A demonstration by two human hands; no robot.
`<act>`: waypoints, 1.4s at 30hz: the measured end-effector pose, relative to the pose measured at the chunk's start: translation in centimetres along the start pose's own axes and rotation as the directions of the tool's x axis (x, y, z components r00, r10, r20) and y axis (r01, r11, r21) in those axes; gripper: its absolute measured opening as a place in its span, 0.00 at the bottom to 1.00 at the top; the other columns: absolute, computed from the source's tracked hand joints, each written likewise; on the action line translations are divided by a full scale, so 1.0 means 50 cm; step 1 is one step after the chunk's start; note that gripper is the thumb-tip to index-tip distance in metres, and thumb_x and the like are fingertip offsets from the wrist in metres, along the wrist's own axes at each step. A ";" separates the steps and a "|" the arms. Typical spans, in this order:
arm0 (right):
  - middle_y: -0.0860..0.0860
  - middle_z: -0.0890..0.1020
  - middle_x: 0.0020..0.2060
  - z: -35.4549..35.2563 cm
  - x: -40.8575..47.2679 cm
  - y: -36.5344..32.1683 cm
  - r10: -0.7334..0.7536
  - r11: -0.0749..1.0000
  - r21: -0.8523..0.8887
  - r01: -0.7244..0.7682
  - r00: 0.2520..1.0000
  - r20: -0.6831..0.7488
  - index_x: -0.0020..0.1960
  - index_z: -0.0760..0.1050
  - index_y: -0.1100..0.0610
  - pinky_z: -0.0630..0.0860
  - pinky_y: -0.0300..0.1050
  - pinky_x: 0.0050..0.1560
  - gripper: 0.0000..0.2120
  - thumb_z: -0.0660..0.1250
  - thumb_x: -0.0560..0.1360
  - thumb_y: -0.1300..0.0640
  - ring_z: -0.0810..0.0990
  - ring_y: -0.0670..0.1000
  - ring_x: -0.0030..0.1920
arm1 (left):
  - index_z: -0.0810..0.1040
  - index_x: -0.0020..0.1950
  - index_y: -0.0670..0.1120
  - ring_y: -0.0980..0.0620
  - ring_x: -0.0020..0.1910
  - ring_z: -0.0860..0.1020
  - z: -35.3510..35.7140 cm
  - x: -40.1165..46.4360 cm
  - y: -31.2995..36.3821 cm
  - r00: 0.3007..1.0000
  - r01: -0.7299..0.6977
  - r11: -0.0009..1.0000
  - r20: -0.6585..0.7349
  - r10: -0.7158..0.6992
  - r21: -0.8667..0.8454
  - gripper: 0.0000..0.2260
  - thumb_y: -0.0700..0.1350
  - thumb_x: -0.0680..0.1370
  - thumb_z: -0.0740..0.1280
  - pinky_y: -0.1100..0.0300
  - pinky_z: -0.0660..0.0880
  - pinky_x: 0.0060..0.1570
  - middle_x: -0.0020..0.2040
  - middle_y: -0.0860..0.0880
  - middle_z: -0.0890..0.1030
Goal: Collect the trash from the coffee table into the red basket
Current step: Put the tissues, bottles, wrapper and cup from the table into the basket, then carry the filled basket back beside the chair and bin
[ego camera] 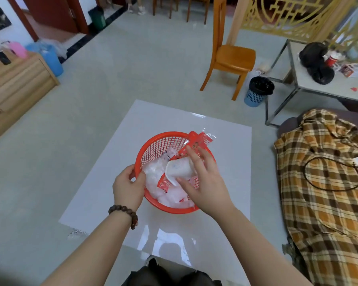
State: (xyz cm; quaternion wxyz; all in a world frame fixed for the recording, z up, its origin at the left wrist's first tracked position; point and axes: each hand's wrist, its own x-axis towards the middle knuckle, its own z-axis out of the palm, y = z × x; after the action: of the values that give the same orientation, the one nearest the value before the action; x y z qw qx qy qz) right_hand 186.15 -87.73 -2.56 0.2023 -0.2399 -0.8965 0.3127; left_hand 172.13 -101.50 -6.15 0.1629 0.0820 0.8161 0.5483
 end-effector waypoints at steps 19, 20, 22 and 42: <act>0.50 0.79 0.57 -0.005 -0.166 0.123 0.727 0.682 0.259 -0.684 0.670 -0.148 0.74 0.51 0.43 0.72 0.43 0.47 0.32 0.57 0.74 0.61 0.78 0.52 0.48 | 0.80 0.47 0.55 0.53 0.45 0.82 0.085 -0.023 -0.008 0.960 -0.062 0.998 0.276 0.055 0.018 0.05 0.47 0.78 0.65 0.55 0.81 0.40 0.44 0.56 0.83; 0.50 0.79 0.58 -0.013 -0.181 0.126 0.732 0.679 0.258 -0.688 0.662 -0.159 0.74 0.52 0.44 0.72 0.44 0.48 0.32 0.57 0.74 0.61 0.78 0.52 0.50 | 0.80 0.45 0.56 0.53 0.44 0.82 0.094 -0.033 -0.009 0.953 -0.067 0.998 0.297 0.059 0.019 0.05 0.47 0.78 0.65 0.55 0.81 0.40 0.44 0.56 0.83; 0.51 0.79 0.57 -0.031 -0.211 0.134 0.744 0.668 0.260 -0.698 0.642 -0.187 0.74 0.53 0.44 0.71 0.43 0.47 0.31 0.56 0.74 0.61 0.78 0.52 0.50 | 0.80 0.44 0.56 0.53 0.44 0.82 0.115 -0.056 -0.011 0.940 -0.078 0.997 0.334 0.065 0.023 0.05 0.48 0.78 0.66 0.55 0.81 0.40 0.43 0.56 0.83; 0.52 0.79 0.59 -0.391 -0.621 0.428 0.788 0.615 0.348 -0.707 0.567 -0.240 0.74 0.52 0.41 0.75 0.46 0.54 0.30 0.55 0.76 0.60 0.79 0.52 0.55 | 0.80 0.42 0.56 0.47 0.42 0.82 0.511 -0.536 0.004 0.894 -0.124 0.991 0.438 0.092 0.045 0.07 0.46 0.77 0.66 0.49 0.82 0.42 0.42 0.51 0.84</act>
State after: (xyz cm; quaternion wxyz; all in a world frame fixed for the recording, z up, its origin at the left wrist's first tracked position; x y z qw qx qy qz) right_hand 227.62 -81.18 -9.11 0.2394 -0.6295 -0.6141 0.4115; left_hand 206.23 -87.59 -10.06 0.3072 0.2532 0.7726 0.4946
